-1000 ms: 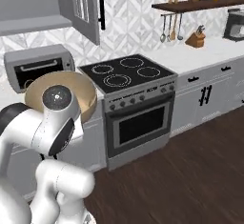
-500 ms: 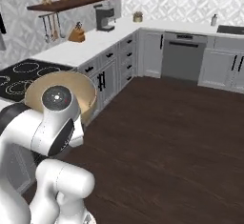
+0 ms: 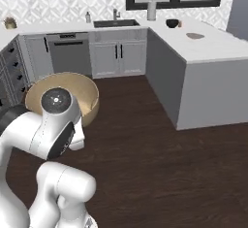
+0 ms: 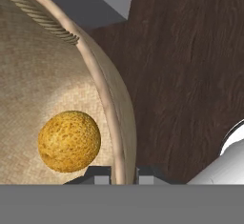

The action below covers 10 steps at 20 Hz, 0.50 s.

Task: Open the cabinet, pick up the bread from the cabinet and place it in the basket. Then move the basket to the dining counter.

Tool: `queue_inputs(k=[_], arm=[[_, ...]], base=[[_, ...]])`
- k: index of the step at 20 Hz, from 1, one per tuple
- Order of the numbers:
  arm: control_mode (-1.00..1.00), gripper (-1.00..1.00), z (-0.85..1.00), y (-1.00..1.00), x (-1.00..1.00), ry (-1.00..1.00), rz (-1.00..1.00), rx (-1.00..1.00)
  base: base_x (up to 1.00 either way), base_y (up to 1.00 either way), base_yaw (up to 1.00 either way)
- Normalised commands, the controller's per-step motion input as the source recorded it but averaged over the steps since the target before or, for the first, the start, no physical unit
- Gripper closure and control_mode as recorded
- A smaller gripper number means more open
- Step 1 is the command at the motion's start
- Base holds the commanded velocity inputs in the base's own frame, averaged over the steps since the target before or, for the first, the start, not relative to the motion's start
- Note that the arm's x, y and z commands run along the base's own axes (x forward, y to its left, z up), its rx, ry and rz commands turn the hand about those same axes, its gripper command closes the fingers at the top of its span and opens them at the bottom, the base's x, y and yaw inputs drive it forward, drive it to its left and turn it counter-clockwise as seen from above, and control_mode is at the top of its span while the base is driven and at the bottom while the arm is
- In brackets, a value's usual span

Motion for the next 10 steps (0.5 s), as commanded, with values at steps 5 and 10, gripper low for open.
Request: queue_inputs(k=[5,10], arm=[[1.00,1.00,0.00,0.00,0.00,0.00,0.00,0.00],[1.00,1.00,0.00,0.00,0.00,0.00,0.00,0.00]], base=[[0.98,-0.98,-0.05],[1.00,-1.00,0.24]])
